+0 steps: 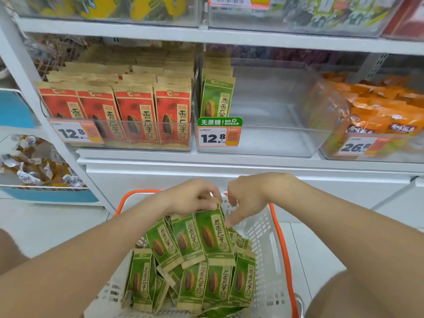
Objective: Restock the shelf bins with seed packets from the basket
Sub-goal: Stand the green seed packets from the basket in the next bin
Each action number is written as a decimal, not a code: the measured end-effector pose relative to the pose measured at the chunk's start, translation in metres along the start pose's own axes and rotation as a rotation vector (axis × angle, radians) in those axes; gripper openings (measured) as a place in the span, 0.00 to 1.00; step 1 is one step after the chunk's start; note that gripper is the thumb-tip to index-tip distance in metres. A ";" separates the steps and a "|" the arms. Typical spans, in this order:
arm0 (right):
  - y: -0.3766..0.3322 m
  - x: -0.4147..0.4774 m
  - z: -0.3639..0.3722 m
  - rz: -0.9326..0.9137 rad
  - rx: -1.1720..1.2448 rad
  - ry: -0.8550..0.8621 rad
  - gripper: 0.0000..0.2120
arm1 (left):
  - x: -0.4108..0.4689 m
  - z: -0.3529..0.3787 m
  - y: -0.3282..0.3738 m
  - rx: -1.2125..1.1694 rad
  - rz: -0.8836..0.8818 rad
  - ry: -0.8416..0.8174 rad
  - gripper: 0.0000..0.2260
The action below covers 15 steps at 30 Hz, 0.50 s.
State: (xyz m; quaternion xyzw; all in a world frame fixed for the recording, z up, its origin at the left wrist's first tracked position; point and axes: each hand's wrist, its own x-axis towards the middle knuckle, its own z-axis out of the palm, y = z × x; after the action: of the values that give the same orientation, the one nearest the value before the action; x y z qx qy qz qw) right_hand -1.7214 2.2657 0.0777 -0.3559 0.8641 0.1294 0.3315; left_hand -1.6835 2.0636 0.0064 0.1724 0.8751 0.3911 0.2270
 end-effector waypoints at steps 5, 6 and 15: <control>0.018 -0.019 -0.020 -0.088 0.711 0.044 0.15 | -0.006 -0.018 0.053 -0.490 0.055 0.505 0.08; 0.022 -0.026 -0.026 -0.093 0.790 0.108 0.13 | -0.008 -0.019 0.057 -0.524 0.036 0.655 0.11; 0.020 -0.046 -0.045 -0.244 1.110 0.472 0.10 | -0.008 -0.023 0.075 -0.325 0.109 1.096 0.29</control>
State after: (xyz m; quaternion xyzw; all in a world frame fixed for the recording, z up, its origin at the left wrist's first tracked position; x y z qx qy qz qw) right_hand -1.7327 2.2836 0.1413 -0.2455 0.8056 -0.4610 0.2796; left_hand -1.6798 2.0938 0.0788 -0.0478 0.7836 0.5639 -0.2564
